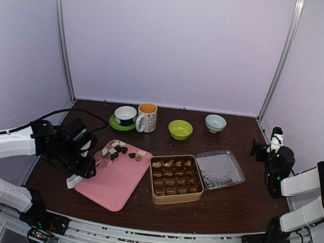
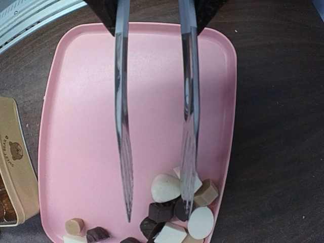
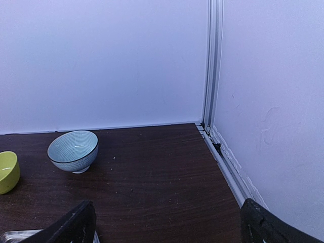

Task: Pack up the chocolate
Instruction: Pick up the fake chocolate from the plate.

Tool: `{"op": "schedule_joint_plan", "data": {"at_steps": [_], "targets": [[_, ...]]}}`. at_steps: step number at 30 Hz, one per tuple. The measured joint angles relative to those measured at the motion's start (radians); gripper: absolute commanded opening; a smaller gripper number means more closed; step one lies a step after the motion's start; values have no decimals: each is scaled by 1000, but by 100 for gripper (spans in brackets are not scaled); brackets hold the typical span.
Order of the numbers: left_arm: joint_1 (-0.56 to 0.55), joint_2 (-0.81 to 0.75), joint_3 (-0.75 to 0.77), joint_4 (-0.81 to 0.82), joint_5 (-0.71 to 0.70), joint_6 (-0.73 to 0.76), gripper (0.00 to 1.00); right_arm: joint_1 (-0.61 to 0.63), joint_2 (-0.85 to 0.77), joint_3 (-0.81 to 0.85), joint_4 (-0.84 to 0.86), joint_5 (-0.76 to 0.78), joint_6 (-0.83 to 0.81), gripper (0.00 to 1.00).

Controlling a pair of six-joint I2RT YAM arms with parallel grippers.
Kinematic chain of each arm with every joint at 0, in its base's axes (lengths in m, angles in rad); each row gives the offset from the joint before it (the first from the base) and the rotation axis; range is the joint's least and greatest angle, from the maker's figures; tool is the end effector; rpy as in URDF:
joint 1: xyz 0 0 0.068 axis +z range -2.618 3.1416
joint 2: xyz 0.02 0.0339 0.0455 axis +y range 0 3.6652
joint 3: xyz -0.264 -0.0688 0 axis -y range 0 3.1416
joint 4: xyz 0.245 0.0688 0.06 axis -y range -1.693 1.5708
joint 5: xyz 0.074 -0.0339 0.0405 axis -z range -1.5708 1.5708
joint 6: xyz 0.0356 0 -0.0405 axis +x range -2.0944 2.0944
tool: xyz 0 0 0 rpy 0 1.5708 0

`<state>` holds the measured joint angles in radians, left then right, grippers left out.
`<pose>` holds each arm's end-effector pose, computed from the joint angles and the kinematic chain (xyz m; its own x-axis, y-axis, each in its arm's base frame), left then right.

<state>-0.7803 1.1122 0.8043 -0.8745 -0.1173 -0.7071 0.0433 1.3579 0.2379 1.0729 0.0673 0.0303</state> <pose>0.1424 -0.1351 0.2319 -0.9335 0.0162 -0.3583 0.0799 0.9833 -0.1637 0.2342 0.0078 0.1720 -0.0463 0.0282 -0.9985 0.0253 0.9993 0.0271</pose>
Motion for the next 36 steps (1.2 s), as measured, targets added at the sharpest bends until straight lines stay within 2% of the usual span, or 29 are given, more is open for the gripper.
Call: {"op": "schedule_joint_plan", "data": {"at_steps": [10, 26, 33, 36], "targets": [[8, 46, -25, 13, -11, -29, 47, 0, 0, 0, 0, 0, 0, 100], [68, 96, -47, 81, -20, -25, 46, 0, 0, 0, 0, 0, 0, 100], [70, 109, -48, 90, -20, -24, 40, 0, 0, 0, 0, 0, 0, 100], [70, 116, -48, 90, -20, -23, 33, 0, 0, 0, 0, 0, 0, 100]]}}
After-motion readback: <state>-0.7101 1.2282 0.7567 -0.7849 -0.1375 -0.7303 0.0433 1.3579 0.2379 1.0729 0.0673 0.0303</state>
